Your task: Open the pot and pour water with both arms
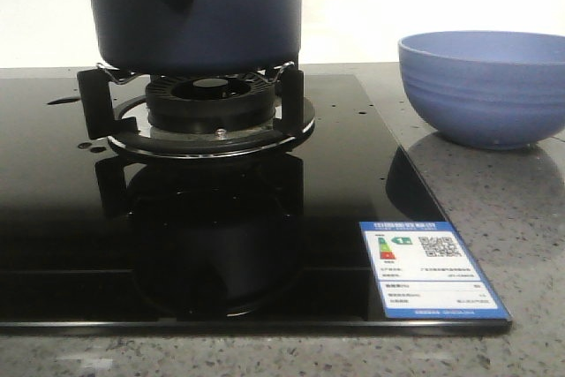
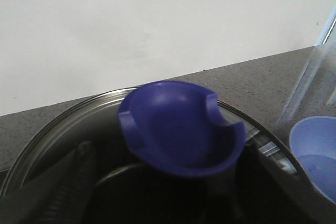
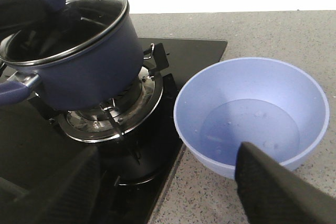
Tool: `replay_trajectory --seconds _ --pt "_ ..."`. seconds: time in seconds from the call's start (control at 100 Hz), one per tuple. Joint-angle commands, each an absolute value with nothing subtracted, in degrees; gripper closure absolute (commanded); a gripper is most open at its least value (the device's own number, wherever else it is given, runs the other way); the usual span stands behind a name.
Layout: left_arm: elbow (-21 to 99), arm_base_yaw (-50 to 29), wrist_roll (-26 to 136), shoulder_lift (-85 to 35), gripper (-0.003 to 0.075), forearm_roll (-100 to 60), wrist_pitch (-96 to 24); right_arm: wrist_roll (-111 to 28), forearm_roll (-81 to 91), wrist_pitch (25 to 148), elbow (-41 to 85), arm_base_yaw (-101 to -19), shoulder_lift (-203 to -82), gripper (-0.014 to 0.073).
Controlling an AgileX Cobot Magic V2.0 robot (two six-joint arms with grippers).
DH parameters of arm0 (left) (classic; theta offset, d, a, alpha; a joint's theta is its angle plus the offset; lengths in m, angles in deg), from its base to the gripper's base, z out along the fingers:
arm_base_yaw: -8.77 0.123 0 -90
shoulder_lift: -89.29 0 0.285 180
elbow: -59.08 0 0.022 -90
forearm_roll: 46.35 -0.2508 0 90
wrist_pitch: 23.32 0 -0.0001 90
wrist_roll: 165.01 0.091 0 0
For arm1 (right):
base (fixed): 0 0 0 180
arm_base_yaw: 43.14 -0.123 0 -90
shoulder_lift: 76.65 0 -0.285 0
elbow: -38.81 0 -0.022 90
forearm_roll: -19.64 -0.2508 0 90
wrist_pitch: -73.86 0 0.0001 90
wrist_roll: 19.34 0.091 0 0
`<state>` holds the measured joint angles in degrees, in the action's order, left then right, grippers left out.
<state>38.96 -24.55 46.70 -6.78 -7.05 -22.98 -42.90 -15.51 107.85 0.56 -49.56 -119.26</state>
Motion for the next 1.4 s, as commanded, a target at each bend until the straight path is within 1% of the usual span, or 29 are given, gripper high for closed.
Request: replay_trajectory --seconds 0.0,0.28,0.42,0.54,0.82,0.87,1.02,1.09,1.39 --pt "42.61 -24.98 46.61 -6.84 0.0213 -7.66 -18.98 -43.71 -16.81 104.3 2.63 -49.59 -120.03 0.0102" --pt "46.38 -24.98 46.61 -3.59 0.0213 -8.48 -18.41 -43.71 -16.81 104.3 2.63 -49.59 -120.03 0.0102" --pt "46.4 -24.98 46.61 -2.39 0.0213 -8.48 -18.6 -43.71 -16.81 104.3 2.63 -49.59 -120.03 0.0102" --pt "46.4 -24.98 46.61 -2.09 0.023 -8.48 -18.6 -43.71 -16.81 104.3 2.63 -49.59 -120.03 0.0102" --pt "46.4 -24.98 46.61 -2.09 0.0231 -9.44 -18.6 -43.71 -16.81 104.4 2.63 -49.59 -120.03 0.0102" --pt "46.4 -24.98 46.61 -2.09 0.0244 -9.44 -18.6 -43.71 -16.81 104.4 2.63 -49.59 -120.03 0.0102" --pt "46.4 -24.98 46.61 -2.09 0.0348 -9.44 -18.6 -43.71 -16.81 104.4 2.63 -49.59 -120.03 0.0102" --pt "46.4 -24.98 46.61 -2.09 0.0379 -9.44 -18.6 -43.71 -16.81 104.4 2.63 -49.59 -120.03 0.0102" --pt "46.4 -24.98 46.61 -3.11 0.0386 -9.44 -18.5 -43.71 -15.99 104.4 2.63 -49.59 -120.03 0.0102"
